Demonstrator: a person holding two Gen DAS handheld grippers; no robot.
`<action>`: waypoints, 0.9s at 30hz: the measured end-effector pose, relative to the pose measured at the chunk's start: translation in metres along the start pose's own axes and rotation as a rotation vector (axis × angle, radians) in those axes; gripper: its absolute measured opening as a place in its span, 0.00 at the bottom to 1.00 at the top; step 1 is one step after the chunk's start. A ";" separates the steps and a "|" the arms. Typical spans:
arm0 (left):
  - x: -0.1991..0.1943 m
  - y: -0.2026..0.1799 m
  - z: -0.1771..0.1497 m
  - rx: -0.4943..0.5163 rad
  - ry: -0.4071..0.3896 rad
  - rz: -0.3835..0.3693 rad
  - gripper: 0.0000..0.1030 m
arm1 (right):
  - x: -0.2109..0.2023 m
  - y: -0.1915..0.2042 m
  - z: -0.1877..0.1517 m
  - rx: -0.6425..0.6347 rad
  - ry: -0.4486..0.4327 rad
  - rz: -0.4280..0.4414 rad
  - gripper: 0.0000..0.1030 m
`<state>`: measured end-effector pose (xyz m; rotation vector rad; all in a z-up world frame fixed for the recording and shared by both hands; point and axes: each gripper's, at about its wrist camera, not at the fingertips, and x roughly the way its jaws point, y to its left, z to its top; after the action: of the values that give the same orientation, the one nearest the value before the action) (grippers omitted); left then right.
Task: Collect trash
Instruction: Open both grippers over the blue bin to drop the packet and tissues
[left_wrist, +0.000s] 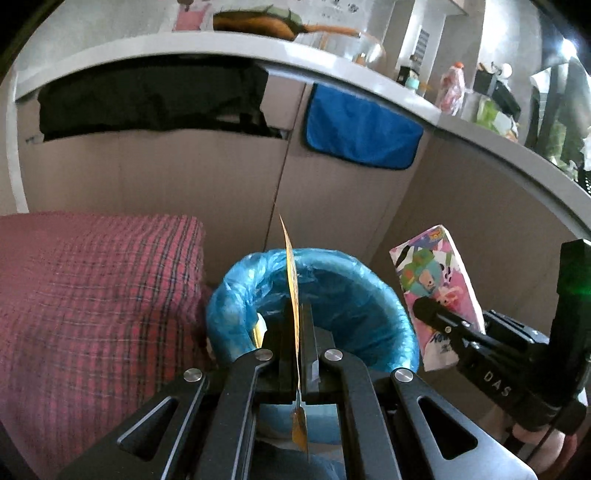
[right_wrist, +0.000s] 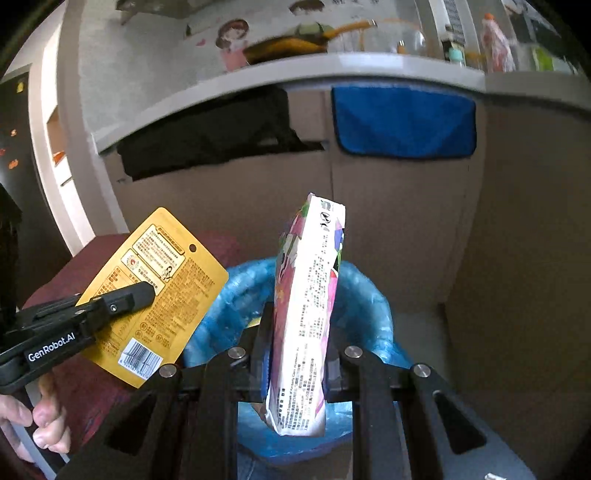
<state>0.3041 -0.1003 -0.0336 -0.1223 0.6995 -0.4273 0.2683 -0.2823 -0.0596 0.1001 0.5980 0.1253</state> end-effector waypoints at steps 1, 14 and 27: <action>0.006 0.001 0.001 -0.002 0.006 0.001 0.00 | 0.008 -0.003 -0.001 0.007 0.012 -0.002 0.16; 0.067 0.009 -0.007 -0.022 0.073 0.038 0.00 | 0.070 -0.020 -0.019 0.042 0.121 -0.013 0.17; 0.090 0.002 0.020 -0.032 0.004 0.017 0.00 | 0.086 -0.033 -0.009 0.057 0.130 -0.027 0.17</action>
<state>0.3792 -0.1372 -0.0721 -0.1461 0.7113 -0.4007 0.3370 -0.3016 -0.1192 0.1394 0.7328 0.0892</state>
